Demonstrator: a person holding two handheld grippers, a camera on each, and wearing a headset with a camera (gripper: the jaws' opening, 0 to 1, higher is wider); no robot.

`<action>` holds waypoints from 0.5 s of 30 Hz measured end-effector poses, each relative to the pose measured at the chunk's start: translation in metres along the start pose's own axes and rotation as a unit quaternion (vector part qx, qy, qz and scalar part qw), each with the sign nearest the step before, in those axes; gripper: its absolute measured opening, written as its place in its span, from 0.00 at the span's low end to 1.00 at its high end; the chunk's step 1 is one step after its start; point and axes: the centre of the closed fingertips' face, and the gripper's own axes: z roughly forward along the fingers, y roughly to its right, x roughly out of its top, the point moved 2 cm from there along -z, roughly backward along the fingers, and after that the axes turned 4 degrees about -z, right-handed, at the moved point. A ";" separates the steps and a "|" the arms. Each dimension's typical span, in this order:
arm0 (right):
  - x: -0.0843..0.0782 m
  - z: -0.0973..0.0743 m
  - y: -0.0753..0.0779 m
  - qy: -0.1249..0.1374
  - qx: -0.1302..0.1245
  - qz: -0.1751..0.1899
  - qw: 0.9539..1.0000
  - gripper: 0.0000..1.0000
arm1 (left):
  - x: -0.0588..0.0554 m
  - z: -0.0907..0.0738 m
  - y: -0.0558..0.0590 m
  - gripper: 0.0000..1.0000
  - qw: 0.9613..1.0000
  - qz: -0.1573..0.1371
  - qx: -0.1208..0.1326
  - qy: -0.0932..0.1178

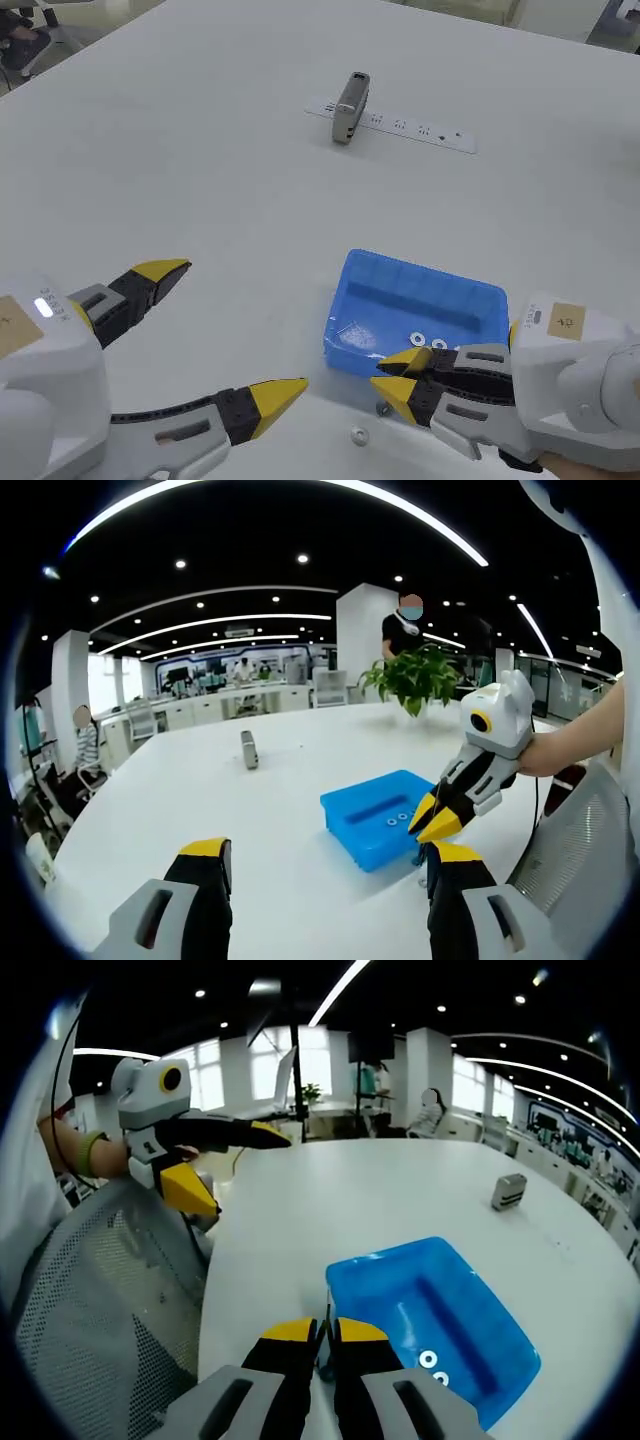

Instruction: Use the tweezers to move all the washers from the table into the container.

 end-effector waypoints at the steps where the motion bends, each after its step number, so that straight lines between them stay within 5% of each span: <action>1: 0.000 0.000 0.000 -0.001 0.000 0.000 1.000 0.03 | 0.000 0.000 0.000 0.81 1.000 0.000 0.000 0.000; 10: -0.003 0.001 -0.001 -0.007 0.001 -0.003 1.000 0.03 | 0.000 0.000 0.000 0.81 1.000 0.002 0.002 -0.001; 15: -0.003 0.005 -0.004 0.015 0.004 0.005 1.000 0.03 | 0.001 0.000 0.000 0.81 1.000 0.001 0.001 0.001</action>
